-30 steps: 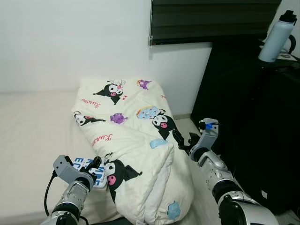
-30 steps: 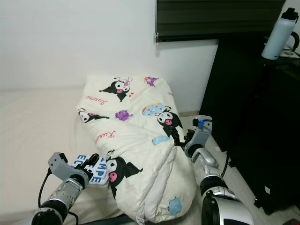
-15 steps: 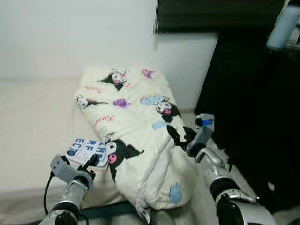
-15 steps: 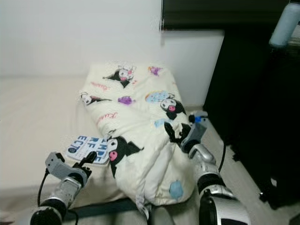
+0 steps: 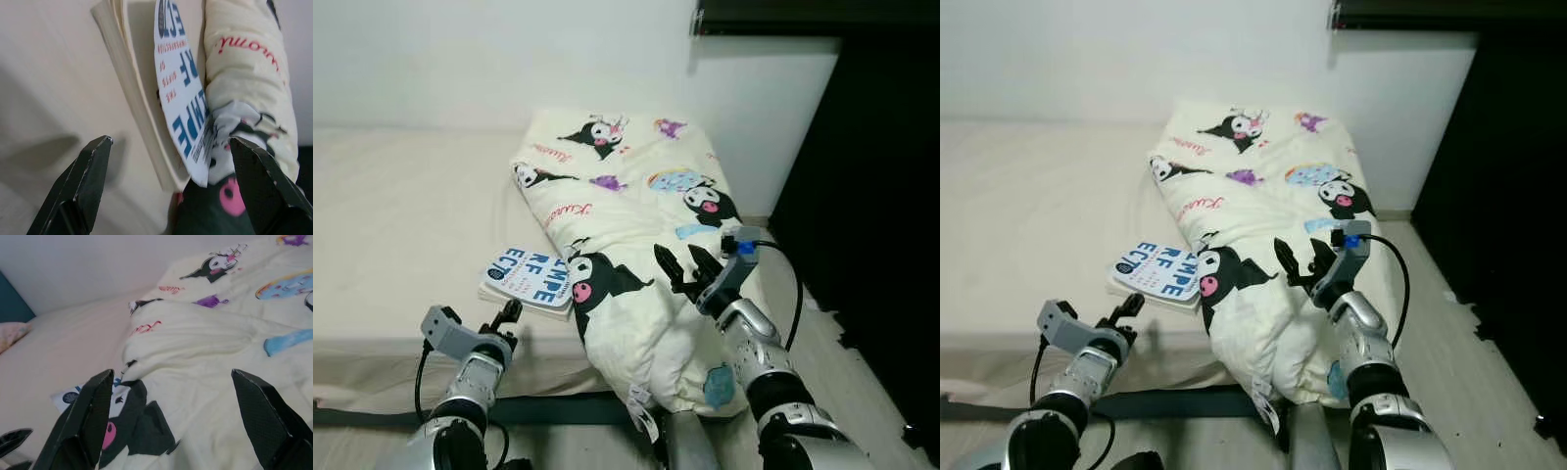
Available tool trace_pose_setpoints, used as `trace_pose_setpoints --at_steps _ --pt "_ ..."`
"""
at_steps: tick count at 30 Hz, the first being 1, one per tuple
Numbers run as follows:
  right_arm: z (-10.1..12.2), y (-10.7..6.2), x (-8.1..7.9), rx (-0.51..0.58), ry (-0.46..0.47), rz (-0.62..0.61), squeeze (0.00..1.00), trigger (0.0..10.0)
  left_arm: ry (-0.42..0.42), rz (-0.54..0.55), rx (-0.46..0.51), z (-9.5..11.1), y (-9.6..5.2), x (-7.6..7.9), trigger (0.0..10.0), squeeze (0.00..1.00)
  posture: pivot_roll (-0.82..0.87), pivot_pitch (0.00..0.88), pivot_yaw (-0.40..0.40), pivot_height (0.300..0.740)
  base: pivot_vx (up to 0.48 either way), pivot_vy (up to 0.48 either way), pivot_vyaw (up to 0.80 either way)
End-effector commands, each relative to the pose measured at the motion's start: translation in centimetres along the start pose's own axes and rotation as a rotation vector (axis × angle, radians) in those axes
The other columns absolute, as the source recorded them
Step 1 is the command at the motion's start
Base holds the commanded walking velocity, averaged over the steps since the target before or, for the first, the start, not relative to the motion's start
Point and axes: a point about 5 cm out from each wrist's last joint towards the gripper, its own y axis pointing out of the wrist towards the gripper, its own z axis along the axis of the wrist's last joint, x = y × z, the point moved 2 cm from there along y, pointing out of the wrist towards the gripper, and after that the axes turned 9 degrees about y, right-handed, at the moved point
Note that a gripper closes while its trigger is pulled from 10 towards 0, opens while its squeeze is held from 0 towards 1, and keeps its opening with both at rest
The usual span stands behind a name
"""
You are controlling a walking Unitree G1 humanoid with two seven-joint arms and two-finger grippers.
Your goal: Clean up the room
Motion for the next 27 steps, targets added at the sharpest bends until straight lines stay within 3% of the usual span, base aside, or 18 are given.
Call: trace_pose_setpoints --at_steps 1,4,6,10,21,27 --pt "0.1 0.0 -0.5 0.007 0.007 0.019 0.0 10.0 -0.024 -0.013 0.006 0.1 0.1 0.3 10.0 0.0 -0.16 0.03 0.0 0.52 0.0 0.0 0.0" --pt "0.3 -0.5 -1.3 0.018 0.004 0.05 0.0 10.0 -0.069 -0.129 0.024 0.7 0.6 2.3 10.0 0.0 -0.17 0.081 0.007 0.505 0.0 0.0 0.0" --pt "0.3 -0.5 -1.3 0.018 0.004 0.05 0.0 10.0 -0.069 -0.129 0.024 0.7 0.6 2.3 10.0 0.0 -0.17 0.081 0.007 0.505 0.0 0.0 0.0" --pt "0.4 -1.2 -2.1 0.025 -0.002 0.064 0.0 10.0 -0.045 -0.214 0.007 0.9 0.8 3.9 10.0 0.0 -0.18 0.163 0.021 0.49 0.0 0.0 0.0" --pt "1.2 -3.6 -3.0 0.074 0.043 0.015 0.0 10.0 0.02 -0.199 -0.051 -0.7 0.3 3.4 10.0 0.0 -0.22 0.286 0.039 0.467 0.0 0.0 0.0" --pt "2.2 -5.1 -3.7 0.112 0.051 0.002 0.0 10.0 -0.054 -0.183 -0.014 0.1 0.7 4.1 10.0 0.0 -0.24 0.351 0.042 0.467 0.0 0.0 0.0"
